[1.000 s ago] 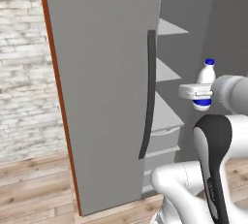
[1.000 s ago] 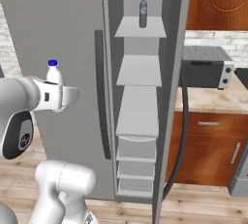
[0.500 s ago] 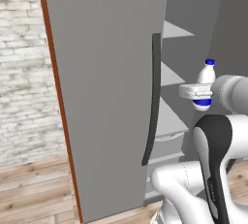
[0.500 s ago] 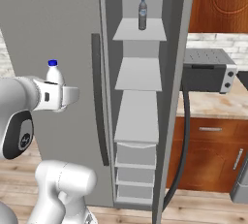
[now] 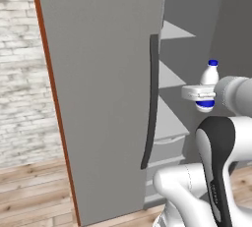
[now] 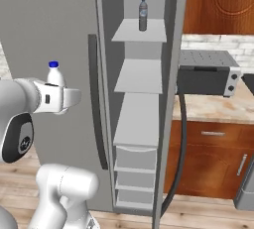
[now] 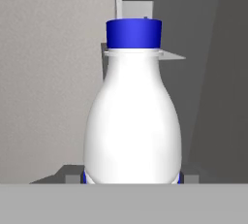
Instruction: Take the bottled waters from the counter and place them in the freezer to freeze. Close the freezer door after placing the bottles.
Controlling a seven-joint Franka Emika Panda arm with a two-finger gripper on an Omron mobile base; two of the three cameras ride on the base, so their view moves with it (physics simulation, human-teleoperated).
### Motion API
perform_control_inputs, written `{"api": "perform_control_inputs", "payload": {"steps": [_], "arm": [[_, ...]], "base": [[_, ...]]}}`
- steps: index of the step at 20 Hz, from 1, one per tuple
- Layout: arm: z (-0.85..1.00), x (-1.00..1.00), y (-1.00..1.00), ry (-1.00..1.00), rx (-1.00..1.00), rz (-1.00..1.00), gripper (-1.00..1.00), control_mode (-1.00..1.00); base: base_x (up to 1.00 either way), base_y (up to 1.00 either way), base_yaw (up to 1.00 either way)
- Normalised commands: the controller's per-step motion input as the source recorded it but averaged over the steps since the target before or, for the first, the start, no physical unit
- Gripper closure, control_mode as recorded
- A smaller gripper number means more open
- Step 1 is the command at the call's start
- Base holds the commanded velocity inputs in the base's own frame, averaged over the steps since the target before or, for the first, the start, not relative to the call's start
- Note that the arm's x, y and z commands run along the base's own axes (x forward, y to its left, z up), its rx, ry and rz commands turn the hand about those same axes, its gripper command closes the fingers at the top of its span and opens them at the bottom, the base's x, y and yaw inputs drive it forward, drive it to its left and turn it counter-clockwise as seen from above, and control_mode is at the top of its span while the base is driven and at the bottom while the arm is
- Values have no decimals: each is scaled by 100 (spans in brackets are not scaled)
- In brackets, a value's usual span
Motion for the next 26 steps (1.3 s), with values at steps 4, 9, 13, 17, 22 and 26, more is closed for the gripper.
{"api": "perform_control_inputs", "payload": {"steps": [4,9,13,17,22,26], "arm": [[0,0,0,0,0,0,100,100],[0,0,0,0,0,0,100,100],[0,0,0,0,0,0,100,100],[0,0,0,0,0,0,100,100],[0,0,0,0,0,0,100,100],[0,0,0,0,0,0,100,100]], "base": [[26,-41,7],[28,-36,5],[31,-36,1],[33,-37,0],[36,-15,0],[39,-2,0]]}}
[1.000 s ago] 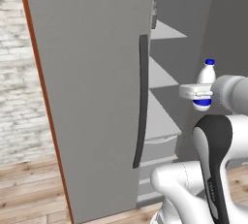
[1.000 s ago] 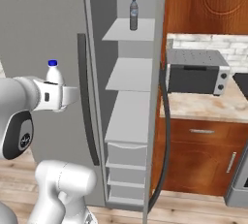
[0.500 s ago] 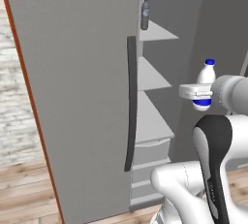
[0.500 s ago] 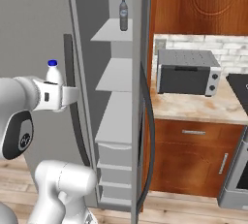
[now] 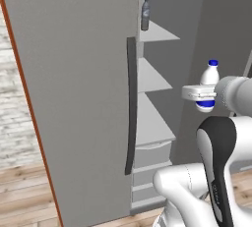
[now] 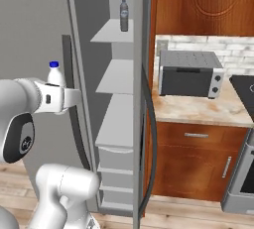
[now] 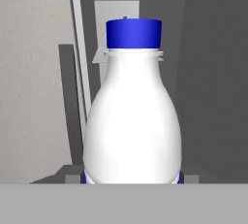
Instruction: Take the bottled waters from the counter and place them in the freezer to freeze. Close the freezer door after placing the bottles.
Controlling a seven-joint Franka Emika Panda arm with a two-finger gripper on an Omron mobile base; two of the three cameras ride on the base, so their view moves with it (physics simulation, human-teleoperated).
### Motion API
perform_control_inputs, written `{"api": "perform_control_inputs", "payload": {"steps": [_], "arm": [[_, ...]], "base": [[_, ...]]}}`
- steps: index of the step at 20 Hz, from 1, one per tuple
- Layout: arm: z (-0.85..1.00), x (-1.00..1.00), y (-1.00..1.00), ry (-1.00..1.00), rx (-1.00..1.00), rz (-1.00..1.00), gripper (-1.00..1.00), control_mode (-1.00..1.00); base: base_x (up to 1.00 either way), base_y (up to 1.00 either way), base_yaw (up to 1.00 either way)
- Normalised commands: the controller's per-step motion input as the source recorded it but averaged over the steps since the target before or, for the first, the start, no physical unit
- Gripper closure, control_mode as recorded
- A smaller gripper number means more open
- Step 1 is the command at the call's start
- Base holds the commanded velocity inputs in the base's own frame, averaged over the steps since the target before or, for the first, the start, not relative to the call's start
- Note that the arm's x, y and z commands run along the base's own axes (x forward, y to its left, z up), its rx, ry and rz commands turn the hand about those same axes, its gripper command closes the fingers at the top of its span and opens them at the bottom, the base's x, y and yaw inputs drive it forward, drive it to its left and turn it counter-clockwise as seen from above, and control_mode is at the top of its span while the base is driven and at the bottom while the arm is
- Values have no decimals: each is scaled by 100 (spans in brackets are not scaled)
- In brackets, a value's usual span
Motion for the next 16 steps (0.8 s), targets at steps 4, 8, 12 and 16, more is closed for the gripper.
{"api": "perform_control_inputs", "payload": {"steps": [4,8,12,16], "arm": [[0,0,0,0,0,0,100,100],[0,0,0,0,0,0,100,100],[0,0,0,0,0,0,100,100],[0,0,0,0,0,0,100,100]], "base": [[37,0,0],[46,0,0],[56,0,0],[57,0,0]]}}
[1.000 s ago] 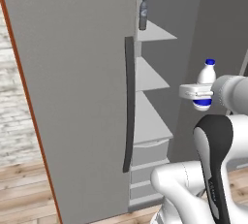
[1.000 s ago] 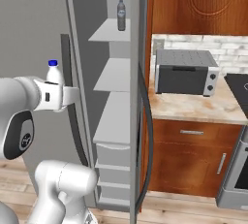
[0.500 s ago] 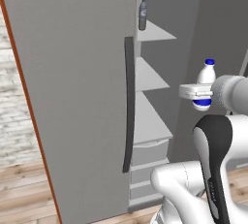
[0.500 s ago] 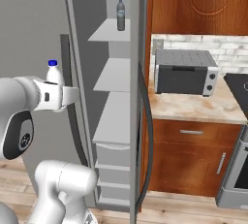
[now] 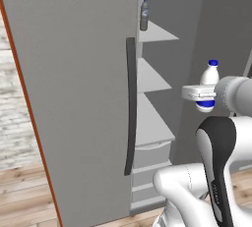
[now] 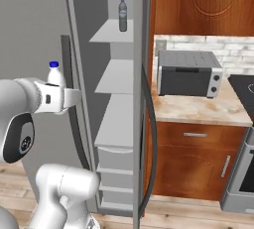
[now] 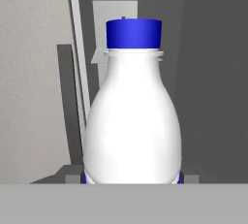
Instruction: Take the bottled waters from the counter and place them in the freezer to freeze. Close the freezer door after placing the bottles.
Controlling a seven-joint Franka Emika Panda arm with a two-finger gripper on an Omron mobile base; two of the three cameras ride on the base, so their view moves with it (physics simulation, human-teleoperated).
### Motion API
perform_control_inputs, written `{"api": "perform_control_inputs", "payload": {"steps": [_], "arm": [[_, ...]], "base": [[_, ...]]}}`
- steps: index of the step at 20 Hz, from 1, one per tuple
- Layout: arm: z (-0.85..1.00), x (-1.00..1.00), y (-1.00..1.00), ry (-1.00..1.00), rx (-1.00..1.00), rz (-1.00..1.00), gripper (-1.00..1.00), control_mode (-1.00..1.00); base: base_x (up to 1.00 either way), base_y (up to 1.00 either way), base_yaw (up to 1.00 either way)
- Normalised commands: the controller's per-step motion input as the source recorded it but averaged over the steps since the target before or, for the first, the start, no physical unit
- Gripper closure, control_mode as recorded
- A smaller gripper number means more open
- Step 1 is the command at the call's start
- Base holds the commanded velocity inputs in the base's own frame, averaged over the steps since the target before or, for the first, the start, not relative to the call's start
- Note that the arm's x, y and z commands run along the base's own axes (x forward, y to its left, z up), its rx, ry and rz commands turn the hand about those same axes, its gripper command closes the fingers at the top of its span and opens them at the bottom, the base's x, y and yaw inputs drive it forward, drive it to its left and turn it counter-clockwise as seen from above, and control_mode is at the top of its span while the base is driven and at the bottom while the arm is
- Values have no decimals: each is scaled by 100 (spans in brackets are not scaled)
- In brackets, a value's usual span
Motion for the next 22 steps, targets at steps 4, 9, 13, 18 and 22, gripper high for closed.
{"api": "perform_control_inputs", "payload": {"steps": [4,9,13,18,22], "arm": [[0,0,0,0,0,0,100,100],[0,0,0,0,0,0,100,100],[0,0,0,0,0,0,100,100],[0,0,0,0,0,0,100,100],[0,0,0,0,0,0,100,100]], "base": [[64,0,0],[27,14,-4],[8,37,-17],[0,25,-7],[2,15,-2]]}}
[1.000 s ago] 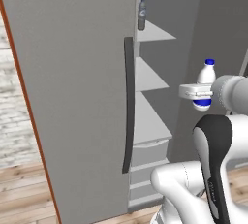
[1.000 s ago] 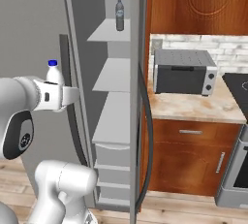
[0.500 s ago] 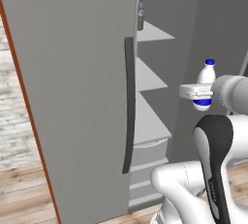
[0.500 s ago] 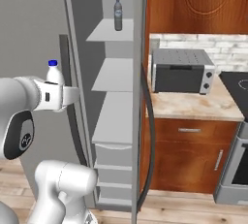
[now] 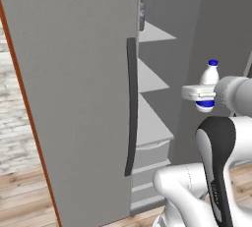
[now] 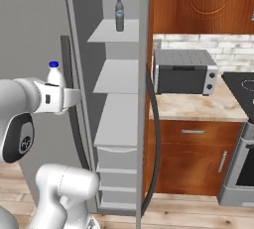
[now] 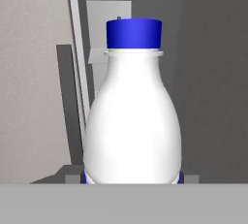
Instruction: Take the bottled waters from the counter and place them in the freezer to freeze. Close the freezer door after placing the bottles.
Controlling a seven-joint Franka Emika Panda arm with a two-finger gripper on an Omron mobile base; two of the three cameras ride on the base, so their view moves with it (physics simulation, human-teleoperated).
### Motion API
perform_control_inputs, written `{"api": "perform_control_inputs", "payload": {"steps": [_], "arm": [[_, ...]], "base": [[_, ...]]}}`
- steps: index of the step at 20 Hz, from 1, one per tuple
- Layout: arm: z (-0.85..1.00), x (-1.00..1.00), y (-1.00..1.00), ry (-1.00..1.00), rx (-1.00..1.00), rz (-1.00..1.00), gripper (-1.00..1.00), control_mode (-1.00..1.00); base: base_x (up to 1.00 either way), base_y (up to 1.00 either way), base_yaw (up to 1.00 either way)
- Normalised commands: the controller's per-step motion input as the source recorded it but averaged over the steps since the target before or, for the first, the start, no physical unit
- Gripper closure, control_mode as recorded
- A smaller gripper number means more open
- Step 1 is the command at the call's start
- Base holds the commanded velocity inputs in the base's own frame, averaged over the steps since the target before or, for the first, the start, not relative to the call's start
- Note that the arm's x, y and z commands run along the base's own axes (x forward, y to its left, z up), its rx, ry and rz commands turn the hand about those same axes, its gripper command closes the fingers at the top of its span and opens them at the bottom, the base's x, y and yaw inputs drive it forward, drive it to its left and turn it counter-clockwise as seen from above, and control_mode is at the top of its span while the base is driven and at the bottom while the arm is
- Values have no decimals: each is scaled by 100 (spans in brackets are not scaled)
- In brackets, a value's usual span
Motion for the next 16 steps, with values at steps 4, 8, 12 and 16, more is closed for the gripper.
{"api": "perform_control_inputs", "payload": {"steps": [4,8,12,16], "arm": [[0,0,0,0,0,0,100,100],[0,0,0,0,0,0,100,100],[0,0,0,0,0,0,100,100],[0,0,0,0,0,0,100,100]], "base": [[12,18,0],[19,49,-3],[23,31,-2],[27,11,0]]}}
